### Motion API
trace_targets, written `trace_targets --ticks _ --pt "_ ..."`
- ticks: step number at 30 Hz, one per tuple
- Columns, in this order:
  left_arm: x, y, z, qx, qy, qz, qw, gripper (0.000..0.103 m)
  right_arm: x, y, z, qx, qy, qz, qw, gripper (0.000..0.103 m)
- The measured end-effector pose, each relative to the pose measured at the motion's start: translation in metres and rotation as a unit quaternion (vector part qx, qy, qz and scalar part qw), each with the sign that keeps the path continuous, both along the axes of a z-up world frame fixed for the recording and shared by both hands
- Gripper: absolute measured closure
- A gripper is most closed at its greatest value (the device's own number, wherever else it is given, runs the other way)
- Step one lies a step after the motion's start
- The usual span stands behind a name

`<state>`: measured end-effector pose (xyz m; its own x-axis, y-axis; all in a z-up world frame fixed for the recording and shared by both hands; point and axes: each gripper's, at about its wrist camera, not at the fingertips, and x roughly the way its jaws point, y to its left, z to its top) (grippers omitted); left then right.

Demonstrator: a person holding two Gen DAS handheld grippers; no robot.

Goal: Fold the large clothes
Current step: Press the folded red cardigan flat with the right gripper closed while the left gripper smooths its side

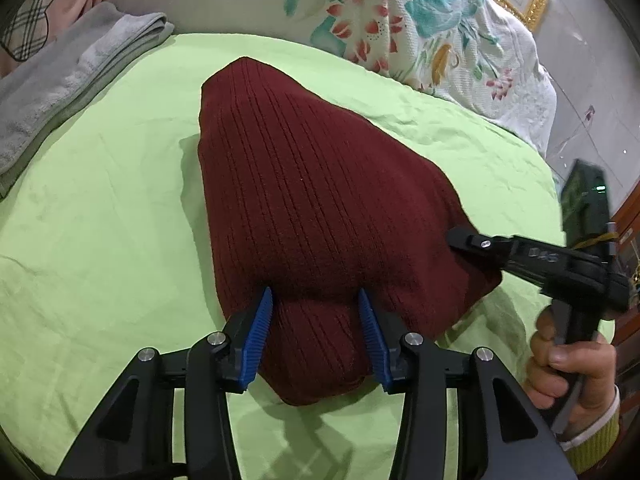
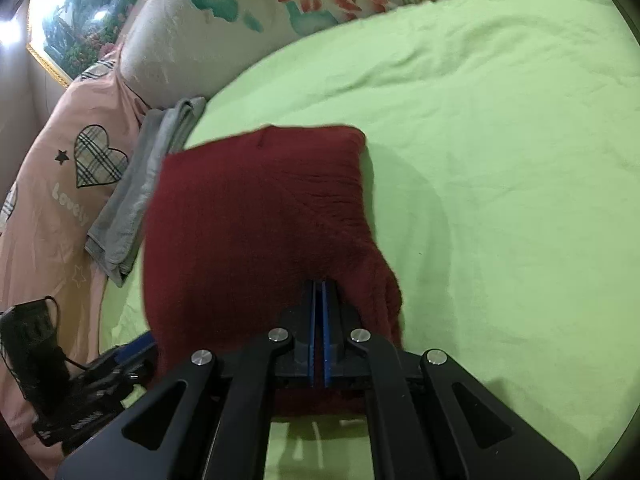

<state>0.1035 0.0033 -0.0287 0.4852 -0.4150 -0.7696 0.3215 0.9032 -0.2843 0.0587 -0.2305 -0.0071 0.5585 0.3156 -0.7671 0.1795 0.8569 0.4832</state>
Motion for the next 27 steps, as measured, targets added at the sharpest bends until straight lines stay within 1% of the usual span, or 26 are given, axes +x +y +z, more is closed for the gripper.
trace_targets --ticks 2,4,6,7,8,9,11,14,16,21,25,26,27 --pt "0.002 0.002 -0.002 -0.004 0.007 0.006 1.0000 0.054 -0.004 0.014 0.017 0.007 -0.029 0.022 0.999 0.100" --pt "0.004 0.006 -0.001 -0.013 0.020 0.014 0.9996 0.053 -0.004 0.033 0.027 0.009 -0.044 0.056 0.997 0.100" --pt "0.005 0.014 0.003 -0.023 0.041 0.031 0.9984 0.048 -0.001 0.048 0.030 -0.004 -0.046 0.077 0.996 0.099" --pt "0.005 0.016 0.006 -0.027 0.046 0.036 0.9979 0.048 0.000 0.053 0.027 -0.019 -0.040 0.081 0.996 0.099" --pt "0.005 0.021 0.008 -0.028 0.051 0.045 0.9973 0.046 0.003 0.057 0.022 -0.038 -0.027 0.081 0.996 0.099" --pt "0.003 0.023 0.011 -0.022 0.050 0.051 0.9972 0.046 0.005 0.057 0.015 -0.046 -0.014 0.078 0.996 0.099" --pt "-0.001 0.023 0.014 -0.007 0.045 0.055 0.9974 0.046 0.007 0.054 -0.002 -0.038 0.014 0.072 0.997 0.099" --pt "-0.004 0.017 0.016 0.014 0.040 0.054 0.9977 0.046 0.007 0.052 -0.012 -0.029 0.018 0.069 0.997 0.099" --pt "-0.004 0.013 0.016 0.023 0.038 0.054 0.9976 0.046 0.008 0.053 -0.011 -0.030 0.018 0.070 0.997 0.099" --pt "-0.005 0.017 0.021 0.020 0.041 0.054 0.9975 0.046 0.006 0.053 -0.004 -0.030 0.018 0.069 0.997 0.099" --pt "0.002 0.026 0.036 0.003 0.025 0.062 0.9977 0.043 0.008 0.048 0.021 -0.025 -0.021 0.064 0.997 0.098" --pt "0.008 0.027 0.041 -0.001 0.019 0.065 0.9977 0.041 0.014 0.045 0.029 -0.028 -0.030 0.060 0.997 0.097" --pt "0.014 0.028 0.044 0.000 0.014 0.070 0.9974 0.041 0.019 0.044 0.032 -0.032 -0.032 0.059 0.997 0.092"
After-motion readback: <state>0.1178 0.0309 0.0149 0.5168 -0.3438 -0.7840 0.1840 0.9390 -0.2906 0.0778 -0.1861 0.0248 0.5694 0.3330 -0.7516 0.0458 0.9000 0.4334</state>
